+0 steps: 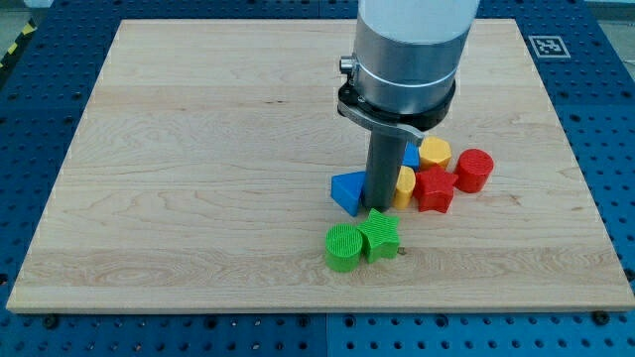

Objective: Push the blue triangle to the center

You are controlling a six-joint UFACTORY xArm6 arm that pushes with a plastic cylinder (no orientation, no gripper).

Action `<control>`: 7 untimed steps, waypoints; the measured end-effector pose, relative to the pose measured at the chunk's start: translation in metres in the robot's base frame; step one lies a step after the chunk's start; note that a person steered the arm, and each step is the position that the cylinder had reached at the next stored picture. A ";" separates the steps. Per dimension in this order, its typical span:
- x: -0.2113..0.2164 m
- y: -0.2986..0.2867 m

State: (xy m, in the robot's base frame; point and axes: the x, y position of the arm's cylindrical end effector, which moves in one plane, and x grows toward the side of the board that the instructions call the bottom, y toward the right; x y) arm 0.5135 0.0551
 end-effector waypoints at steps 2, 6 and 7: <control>-0.027 -0.015; -0.026 -0.056; -0.009 -0.056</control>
State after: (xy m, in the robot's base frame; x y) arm 0.5047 -0.0007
